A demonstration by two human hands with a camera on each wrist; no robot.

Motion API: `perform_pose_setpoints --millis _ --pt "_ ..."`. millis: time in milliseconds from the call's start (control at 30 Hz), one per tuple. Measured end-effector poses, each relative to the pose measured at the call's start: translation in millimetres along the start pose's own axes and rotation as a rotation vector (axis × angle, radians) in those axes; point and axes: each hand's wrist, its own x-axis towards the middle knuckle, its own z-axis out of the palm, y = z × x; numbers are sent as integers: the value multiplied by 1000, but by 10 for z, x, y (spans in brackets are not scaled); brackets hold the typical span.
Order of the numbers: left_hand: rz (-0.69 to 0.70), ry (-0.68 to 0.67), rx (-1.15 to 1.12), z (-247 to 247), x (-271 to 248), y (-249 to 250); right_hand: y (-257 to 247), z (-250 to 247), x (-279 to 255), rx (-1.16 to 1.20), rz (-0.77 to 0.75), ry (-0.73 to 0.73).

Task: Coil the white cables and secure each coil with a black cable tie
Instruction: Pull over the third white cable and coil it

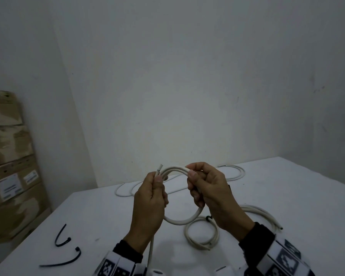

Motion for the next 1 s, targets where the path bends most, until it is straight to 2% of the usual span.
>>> perform_pose_setpoints --millis 100,167,233,367,433,533,600,800,1000 --pt "-141 -49 -100 20 -33 -34 49 -46 35 -112 10 1" --pt "-205 -30 -149 32 -31 -71 73 -62 81 -196 18 -6" --pt "-225 30 -163 19 13 -103 123 -75 126 -372 -21 26" --pt "-199 182 -180 -72 178 -90 269 -96 61 -664 -213 105" --pt "-205 239 -230 -105 253 -44 362 -92 -45 -733 -250 6" --pt "-241 298 -309 -129 339 17 488 -73 -242 -860 -295 -279" --pt "-256 308 -332 -129 346 40 530 -39 -334 -896 -351 -406" --pt "-287 253 -360 -73 241 50 558 81 -238 -912 -556 -505" --pt "-353 237 -417 -62 250 48 562 78 -223 -1095 -721 -555"
